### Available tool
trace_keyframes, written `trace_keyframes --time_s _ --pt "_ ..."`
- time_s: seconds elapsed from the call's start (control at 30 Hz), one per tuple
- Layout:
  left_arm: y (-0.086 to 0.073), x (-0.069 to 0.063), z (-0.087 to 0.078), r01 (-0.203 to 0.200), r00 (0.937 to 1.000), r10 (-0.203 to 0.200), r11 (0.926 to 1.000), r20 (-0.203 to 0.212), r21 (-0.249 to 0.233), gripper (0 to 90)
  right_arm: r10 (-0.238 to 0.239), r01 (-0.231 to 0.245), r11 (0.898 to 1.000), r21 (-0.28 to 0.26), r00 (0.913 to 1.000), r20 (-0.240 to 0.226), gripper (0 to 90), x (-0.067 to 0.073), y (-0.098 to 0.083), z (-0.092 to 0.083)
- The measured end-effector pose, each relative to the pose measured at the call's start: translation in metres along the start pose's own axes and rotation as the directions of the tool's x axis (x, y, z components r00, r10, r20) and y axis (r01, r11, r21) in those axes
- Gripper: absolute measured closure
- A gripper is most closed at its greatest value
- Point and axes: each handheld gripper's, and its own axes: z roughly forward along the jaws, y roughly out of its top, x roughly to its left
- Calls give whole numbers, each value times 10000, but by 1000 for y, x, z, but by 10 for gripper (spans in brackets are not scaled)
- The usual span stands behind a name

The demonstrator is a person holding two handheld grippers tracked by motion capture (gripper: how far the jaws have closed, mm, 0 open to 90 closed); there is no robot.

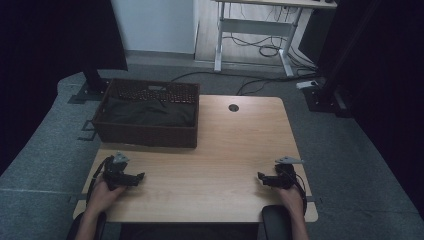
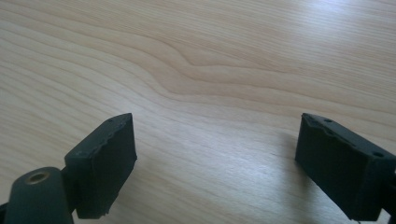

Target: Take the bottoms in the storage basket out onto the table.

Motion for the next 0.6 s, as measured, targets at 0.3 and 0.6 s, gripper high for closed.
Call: trace_keyframes --time_s 0.3,0.6 --pt "0 -1 0 64 10000 -64 10000 -65 7 1 -418 418 9991 -23 9988 -273 122 9 10 -7" --pt "0 -1 0 80 9999 -80 10000 -81 12 0 -988 970 9948 -303 9930 -651 120 23 28 -9"
